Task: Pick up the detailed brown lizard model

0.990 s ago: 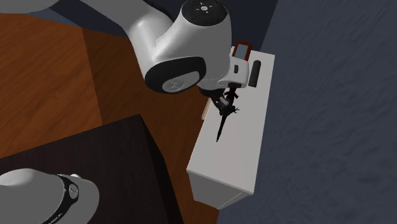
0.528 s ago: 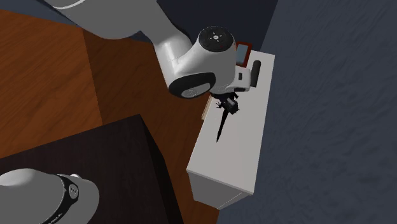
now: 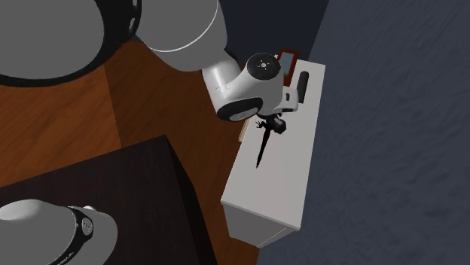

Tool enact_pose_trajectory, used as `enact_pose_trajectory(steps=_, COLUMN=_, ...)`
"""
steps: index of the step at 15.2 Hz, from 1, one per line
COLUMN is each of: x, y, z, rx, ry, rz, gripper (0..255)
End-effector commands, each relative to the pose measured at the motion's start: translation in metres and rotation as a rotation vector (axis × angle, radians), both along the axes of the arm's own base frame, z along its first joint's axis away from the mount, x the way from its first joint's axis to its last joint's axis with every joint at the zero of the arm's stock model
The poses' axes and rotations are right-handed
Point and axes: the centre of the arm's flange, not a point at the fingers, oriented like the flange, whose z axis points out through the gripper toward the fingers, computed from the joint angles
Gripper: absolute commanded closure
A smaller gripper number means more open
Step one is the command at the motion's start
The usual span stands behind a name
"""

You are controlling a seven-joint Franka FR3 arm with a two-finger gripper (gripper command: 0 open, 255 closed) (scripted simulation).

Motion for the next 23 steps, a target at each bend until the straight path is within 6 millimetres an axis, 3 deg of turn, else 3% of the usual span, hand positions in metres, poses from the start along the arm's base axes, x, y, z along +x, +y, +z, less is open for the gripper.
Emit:
enact_pose_trajectory(steps=1, x=0.002, y=0.000, z=-0.010, rx=0.001, ry=-0.002, rz=0.001, gripper=0)
enact_pose_trajectory(steps=5, x=0.002, y=0.000, z=-0.034, rx=0.001, ry=-0.002, rz=0.001, gripper=0)
enact_pose_trajectory(steps=7, x=0.002, y=0.000, z=-0.034, rx=0.001, ry=-0.002, rz=0.001, gripper=0)
enact_pose_trajectory(steps=8, x=0.002, y=0.000, z=-0.034, rx=0.001, ry=-0.002, rz=0.001, gripper=255)
enact_pose_trajectory(steps=17, x=0.002, y=0.000, z=-0.034, rx=0.001, ry=-0.002, rz=0.001, gripper=255)
enact_pose_trajectory(steps=23, x=0.002, y=0.000, z=-0.002, rx=0.001, ry=-0.002, rz=0.001, gripper=255)
